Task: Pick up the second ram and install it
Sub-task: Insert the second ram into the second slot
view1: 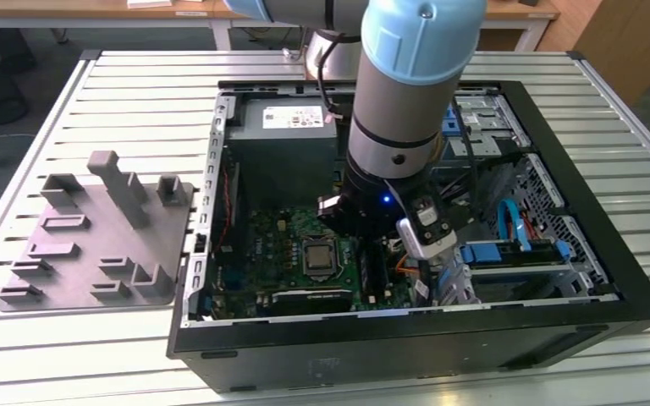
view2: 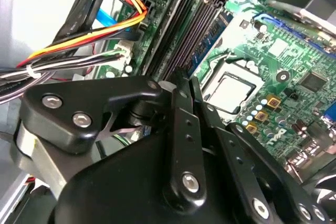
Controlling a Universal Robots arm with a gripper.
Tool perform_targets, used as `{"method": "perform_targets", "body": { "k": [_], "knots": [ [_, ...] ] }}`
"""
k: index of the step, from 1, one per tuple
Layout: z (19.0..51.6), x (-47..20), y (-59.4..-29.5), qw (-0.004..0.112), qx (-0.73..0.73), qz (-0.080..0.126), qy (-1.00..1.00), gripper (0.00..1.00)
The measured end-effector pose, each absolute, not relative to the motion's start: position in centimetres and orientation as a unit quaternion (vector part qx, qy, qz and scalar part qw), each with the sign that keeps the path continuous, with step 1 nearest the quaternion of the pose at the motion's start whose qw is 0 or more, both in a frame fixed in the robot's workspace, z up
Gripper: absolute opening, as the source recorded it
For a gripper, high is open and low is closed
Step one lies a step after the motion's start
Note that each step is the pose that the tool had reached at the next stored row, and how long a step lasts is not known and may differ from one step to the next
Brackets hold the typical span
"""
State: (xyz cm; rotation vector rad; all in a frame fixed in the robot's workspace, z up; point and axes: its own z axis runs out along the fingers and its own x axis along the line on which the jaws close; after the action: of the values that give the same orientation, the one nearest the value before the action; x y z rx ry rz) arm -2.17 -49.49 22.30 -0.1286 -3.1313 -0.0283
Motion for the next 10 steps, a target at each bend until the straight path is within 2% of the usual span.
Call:
{"method": "perform_targets", "body": {
  "k": [10],
  "knots": [
    [22.27, -2.09, -49.63, 0.004, -0.037, -0.009, -0.999, 0.14]
  ]
}}
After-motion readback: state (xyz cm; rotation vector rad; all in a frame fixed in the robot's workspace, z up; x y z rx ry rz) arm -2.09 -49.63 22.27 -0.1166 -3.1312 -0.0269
